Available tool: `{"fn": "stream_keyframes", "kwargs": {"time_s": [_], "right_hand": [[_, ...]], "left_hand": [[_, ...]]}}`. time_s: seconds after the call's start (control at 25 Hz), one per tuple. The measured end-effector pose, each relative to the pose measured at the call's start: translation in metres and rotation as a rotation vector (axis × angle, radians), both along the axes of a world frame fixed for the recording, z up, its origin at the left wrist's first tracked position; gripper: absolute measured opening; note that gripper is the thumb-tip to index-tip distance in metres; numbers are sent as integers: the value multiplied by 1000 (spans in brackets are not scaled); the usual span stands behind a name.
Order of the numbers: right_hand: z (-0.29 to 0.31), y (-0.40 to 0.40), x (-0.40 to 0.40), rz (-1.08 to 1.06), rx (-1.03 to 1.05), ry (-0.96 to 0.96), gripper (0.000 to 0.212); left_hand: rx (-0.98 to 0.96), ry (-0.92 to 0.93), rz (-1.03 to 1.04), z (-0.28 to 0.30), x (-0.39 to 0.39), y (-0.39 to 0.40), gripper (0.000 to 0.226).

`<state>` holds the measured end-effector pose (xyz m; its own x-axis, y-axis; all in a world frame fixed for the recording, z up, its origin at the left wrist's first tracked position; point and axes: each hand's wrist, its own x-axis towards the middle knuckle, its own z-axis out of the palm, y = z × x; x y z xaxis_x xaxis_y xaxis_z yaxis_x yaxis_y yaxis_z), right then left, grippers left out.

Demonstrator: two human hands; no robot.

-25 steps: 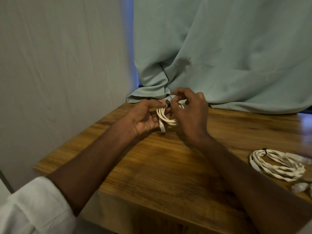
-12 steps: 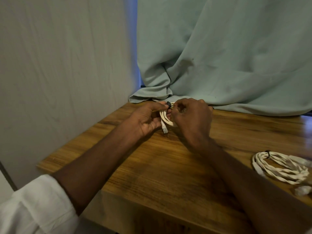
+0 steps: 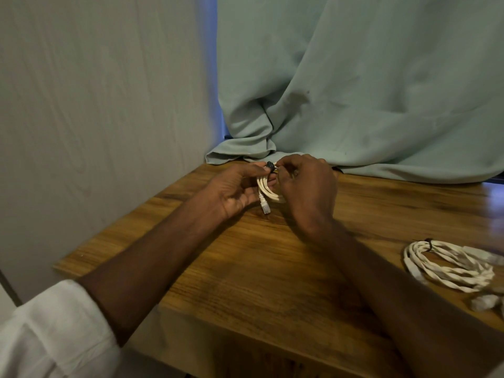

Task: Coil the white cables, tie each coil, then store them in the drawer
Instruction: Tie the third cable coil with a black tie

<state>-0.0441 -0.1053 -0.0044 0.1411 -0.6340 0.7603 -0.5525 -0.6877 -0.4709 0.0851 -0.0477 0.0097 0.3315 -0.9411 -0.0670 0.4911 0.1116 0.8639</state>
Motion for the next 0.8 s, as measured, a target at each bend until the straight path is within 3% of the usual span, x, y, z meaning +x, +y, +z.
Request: {"fn": "stream_keyframes", "kwargs": {"time_s": [0.12,0.4,0.64,0.8], "right_hand": [[1,-1,-1,20,6,-25,16],[2,-2,-3,51,-24,136,11],[4,0,-5,64,-10,142,2],[5,1,-8,84,-10,140,5]], "left_hand": [[-6,-36,0,0,0,1,21],[-17,-60,29,-3,4,-2,21],[-29,-83,36,-8,5,-7,37],[-50,-80,46,-9,5,-9,34]]}}
